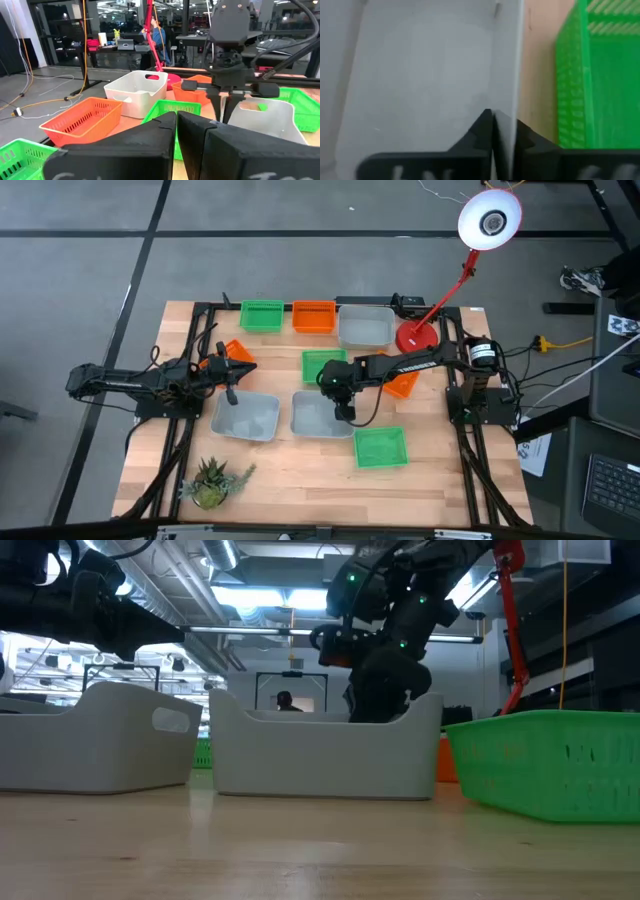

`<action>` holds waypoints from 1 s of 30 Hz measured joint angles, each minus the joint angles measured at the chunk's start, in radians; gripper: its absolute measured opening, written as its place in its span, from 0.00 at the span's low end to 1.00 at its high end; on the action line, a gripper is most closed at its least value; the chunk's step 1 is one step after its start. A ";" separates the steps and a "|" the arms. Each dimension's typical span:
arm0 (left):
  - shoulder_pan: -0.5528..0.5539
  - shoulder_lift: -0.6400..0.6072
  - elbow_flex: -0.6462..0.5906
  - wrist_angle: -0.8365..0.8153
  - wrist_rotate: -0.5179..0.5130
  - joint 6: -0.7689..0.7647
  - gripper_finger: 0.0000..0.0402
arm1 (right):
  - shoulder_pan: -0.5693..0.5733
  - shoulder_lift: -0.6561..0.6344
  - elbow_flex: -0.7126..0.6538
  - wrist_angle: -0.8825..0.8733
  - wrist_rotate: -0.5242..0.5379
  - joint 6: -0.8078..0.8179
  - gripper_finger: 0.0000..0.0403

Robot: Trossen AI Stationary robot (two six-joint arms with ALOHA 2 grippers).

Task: Stack baskets by color
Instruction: Stack the bottom right gray bin on top of the top gray bin

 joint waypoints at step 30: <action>0.000 0.000 0.000 -0.027 0.000 0.001 0.02 | -0.606 -0.267 0.327 -0.463 0.339 -0.577 0.00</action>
